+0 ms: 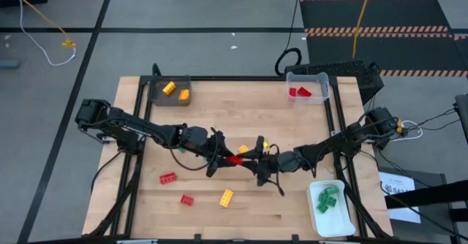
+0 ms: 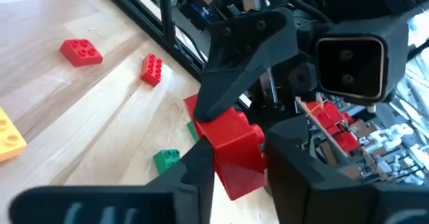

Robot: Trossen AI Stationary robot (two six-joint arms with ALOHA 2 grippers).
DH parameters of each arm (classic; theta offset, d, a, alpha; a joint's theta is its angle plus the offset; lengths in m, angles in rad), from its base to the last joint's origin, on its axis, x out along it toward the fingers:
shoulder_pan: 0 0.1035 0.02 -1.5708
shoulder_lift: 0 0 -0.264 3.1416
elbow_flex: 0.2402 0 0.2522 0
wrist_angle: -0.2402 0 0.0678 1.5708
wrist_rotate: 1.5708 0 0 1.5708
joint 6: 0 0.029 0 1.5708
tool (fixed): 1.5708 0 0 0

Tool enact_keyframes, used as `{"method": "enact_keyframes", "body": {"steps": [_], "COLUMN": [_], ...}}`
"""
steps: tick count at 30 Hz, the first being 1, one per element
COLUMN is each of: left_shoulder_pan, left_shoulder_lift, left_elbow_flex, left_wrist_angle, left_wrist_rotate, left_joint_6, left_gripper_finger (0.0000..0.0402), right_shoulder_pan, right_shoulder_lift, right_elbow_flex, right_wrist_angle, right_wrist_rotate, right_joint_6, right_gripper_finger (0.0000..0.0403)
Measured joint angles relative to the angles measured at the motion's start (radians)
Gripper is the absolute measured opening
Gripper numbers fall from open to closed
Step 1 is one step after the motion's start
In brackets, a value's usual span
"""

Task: Sort & place blocks by color
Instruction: Put the red gamepiece into the transparent bin

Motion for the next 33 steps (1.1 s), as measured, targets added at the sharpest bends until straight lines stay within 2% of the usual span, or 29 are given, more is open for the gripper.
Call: {"method": "enact_keyframes", "body": {"steps": [11,15,18,23,29,33], "left_shoulder_pan": [0.0,0.001,0.008,0.009,0.009,0.007], "left_shoulder_lift": [0.0,0.0,-0.011,-0.052,-0.143,-0.194], "left_elbow_flex": [0.0,0.0,0.0,0.001,0.001,0.001], "left_wrist_angle": [0.0,0.006,0.03,0.029,-0.035,-0.081], "left_wrist_rotate": [-0.003,-0.013,-0.04,-0.048,-0.052,-0.112], "left_joint_6": [0.02,0.071,0.102,0.125,0.189,0.214], "left_gripper_finger": [0.0159,0.0177,0.0196,0.0213,0.0215,0.0216], "right_shoulder_pan": [0.001,0.001,0.001,0.002,-0.002,-0.033], "right_shoulder_lift": [0.0,0.0,0.0,-0.001,-0.001,-0.001], "right_elbow_flex": [0.0,0.0,0.001,0.0,0.0,0.0], "right_wrist_angle": [-0.002,-0.017,-0.073,-0.088,-0.114,-0.14], "right_wrist_rotate": [0.0,-0.002,-0.043,-0.019,0.186,0.348], "right_joint_6": [-0.012,0.027,0.047,0.067,0.137,0.183], "right_gripper_finger": [0.0077,0.0077,0.0077,0.0077,0.0077,0.0077]}}
